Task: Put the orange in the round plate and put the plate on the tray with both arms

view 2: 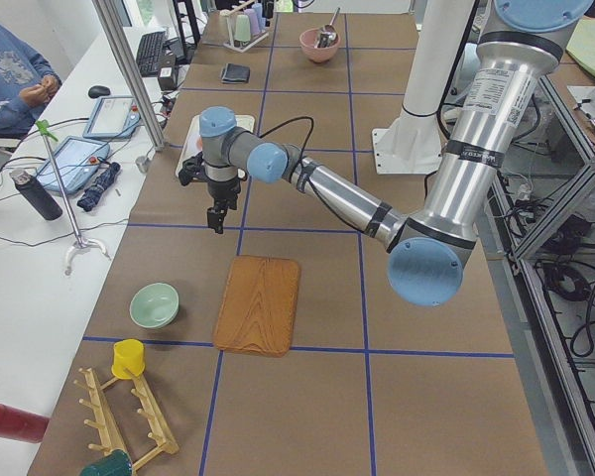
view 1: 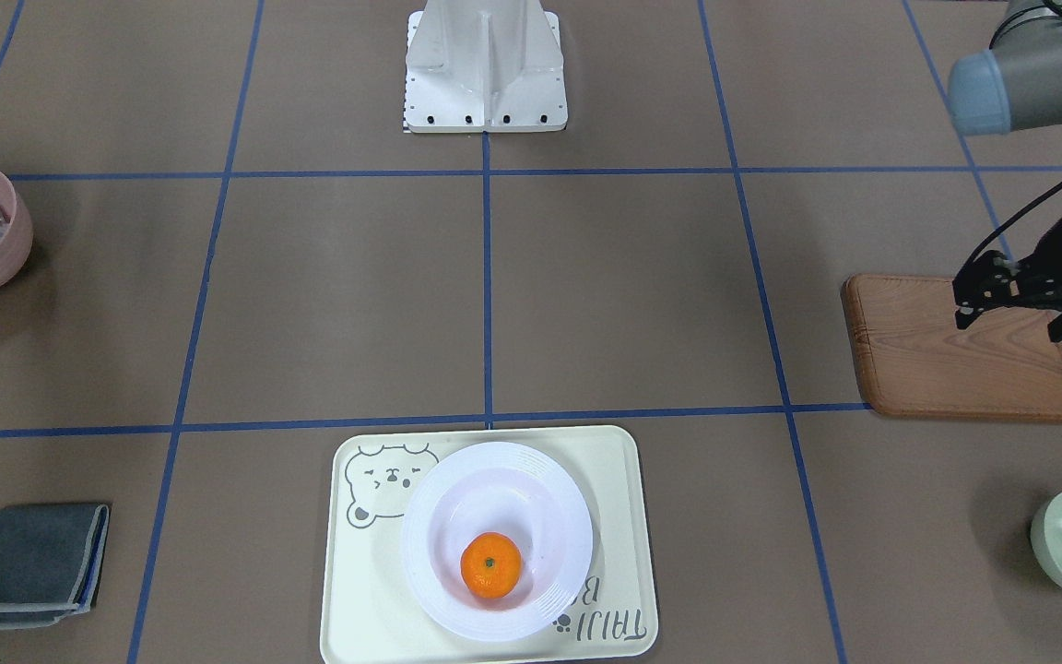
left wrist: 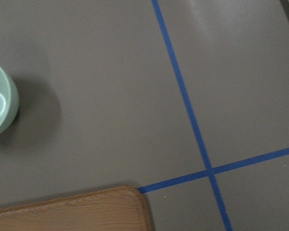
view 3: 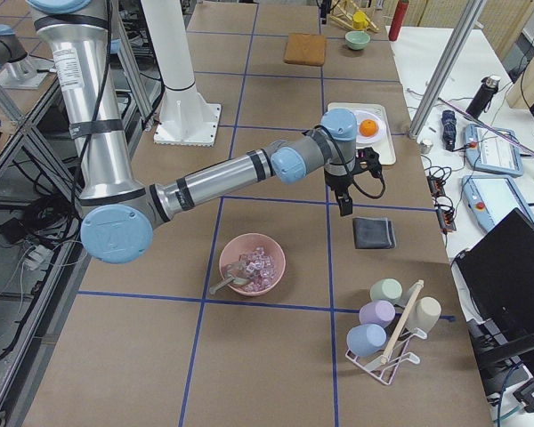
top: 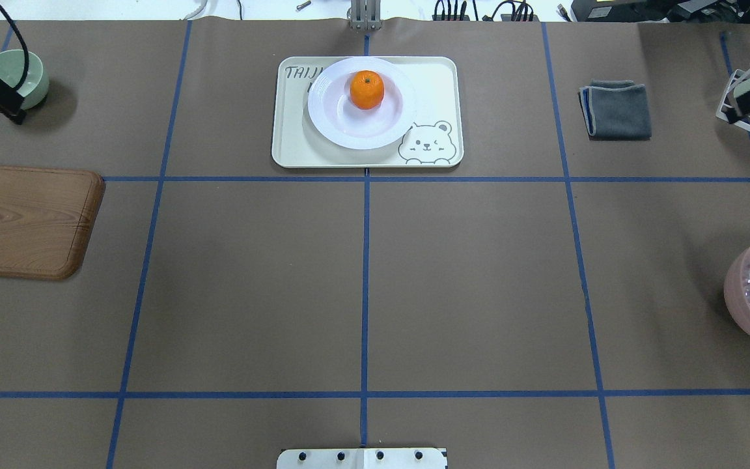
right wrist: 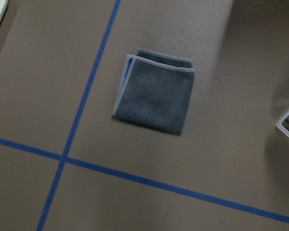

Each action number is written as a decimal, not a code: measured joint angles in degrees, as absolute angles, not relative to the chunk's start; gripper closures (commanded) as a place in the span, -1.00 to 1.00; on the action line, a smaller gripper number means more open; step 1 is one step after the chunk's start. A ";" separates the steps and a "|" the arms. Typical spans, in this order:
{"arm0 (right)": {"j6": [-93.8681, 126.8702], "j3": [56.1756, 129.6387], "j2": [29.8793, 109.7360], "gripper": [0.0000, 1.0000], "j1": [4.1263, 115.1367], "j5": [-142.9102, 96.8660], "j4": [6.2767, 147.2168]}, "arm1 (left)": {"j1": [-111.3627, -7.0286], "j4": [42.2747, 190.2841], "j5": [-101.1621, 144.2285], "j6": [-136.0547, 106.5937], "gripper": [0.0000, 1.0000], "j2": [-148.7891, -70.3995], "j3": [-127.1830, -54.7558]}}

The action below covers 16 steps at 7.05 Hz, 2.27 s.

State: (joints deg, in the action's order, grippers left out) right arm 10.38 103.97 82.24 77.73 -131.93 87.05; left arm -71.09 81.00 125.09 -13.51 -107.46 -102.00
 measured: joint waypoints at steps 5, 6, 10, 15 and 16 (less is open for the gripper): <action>-10.25 107.32 86.38 -1.00 86.33 -132.57 105.47 | -83.74 70.35 134.95 9.38 -0.97 -99.61 -104.06; -10.26 107.38 86.31 -1.00 86.32 -132.85 105.72 | -84.57 70.76 135.69 10.01 -0.97 -98.54 -103.95; -9.94 107.26 85.03 -1.00 85.71 -133.46 106.41 | -86.20 73.49 136.13 9.64 -0.97 -96.93 -102.50; -9.86 107.47 84.20 -1.00 85.53 -133.31 106.30 | -86.50 75.11 136.51 9.63 -0.97 -96.88 -100.64; -9.85 107.37 84.12 -1.00 85.52 -133.20 106.38 | -86.49 75.18 136.60 9.71 -0.97 -96.79 -100.47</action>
